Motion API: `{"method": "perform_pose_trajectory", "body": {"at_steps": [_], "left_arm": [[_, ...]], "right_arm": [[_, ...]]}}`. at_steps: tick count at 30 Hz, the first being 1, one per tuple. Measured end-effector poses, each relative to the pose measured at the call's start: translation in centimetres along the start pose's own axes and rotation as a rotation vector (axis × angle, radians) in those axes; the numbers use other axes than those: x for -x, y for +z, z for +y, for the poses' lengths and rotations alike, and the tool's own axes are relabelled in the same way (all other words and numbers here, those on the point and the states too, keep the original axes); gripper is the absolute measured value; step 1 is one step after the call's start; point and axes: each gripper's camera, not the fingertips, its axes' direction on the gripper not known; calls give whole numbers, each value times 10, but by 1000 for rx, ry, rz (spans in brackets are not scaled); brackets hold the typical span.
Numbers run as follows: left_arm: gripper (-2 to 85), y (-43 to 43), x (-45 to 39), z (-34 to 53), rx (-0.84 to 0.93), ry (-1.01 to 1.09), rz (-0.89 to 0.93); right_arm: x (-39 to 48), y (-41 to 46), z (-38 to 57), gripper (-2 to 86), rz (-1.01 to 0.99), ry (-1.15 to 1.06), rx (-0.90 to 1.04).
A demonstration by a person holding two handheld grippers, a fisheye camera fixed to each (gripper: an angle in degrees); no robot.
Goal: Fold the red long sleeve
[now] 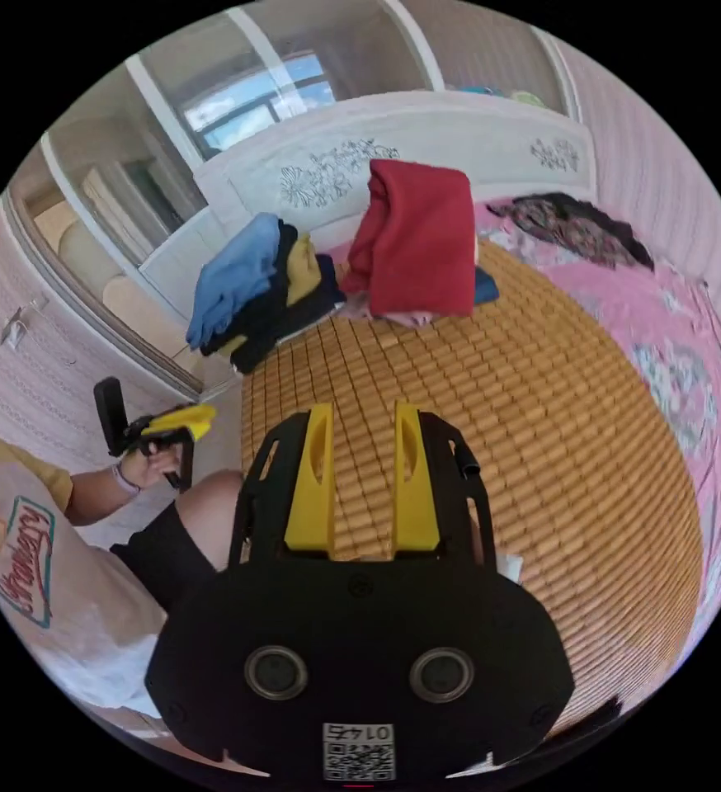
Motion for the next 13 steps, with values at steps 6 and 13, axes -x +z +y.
{"method": "perform_pose_trajectory", "body": {"at_steps": [6,13], "left_arm": [[63,-21,-52,73,103,79,76],[66,29,-138,101,210,240,268]], "right_arm": [[55,-54,298,94,164,545,116],[157,-113,470,76,451,955,-185]]}}
